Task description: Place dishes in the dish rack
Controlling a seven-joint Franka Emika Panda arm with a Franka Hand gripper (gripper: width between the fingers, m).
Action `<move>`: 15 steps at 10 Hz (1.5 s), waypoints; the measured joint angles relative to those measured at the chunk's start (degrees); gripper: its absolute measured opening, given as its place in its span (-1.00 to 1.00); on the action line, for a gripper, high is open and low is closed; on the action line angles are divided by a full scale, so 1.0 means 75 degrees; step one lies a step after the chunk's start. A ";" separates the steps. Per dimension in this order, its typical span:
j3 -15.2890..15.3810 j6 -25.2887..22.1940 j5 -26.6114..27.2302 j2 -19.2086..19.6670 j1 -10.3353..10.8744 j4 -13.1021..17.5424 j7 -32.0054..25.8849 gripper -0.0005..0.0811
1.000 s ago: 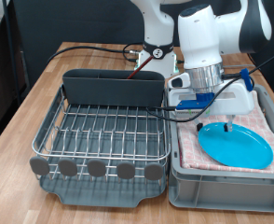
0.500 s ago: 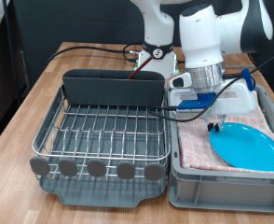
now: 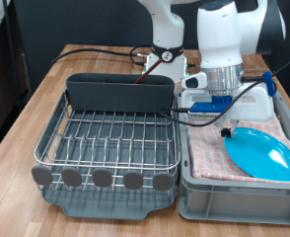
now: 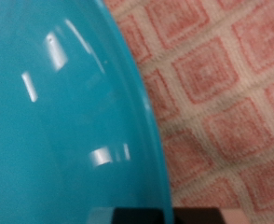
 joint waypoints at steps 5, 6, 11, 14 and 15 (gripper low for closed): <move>-0.0917 -0.3673 -0.3553 -0.1448 0.0187 0.0471 0.2793 -0.94; -0.0961 -0.4429 -0.4096 -0.1649 0.0181 0.0680 0.3177 -0.94; -0.1143 -0.7144 -0.5742 -0.2277 0.0066 0.1701 0.3103 -0.95; -0.1369 -0.7509 -0.6212 -0.2536 0.0001 0.2010 0.2016 -0.95; -0.1367 -0.7509 -0.6202 -0.2514 0.0003 0.2005 0.2072 -0.95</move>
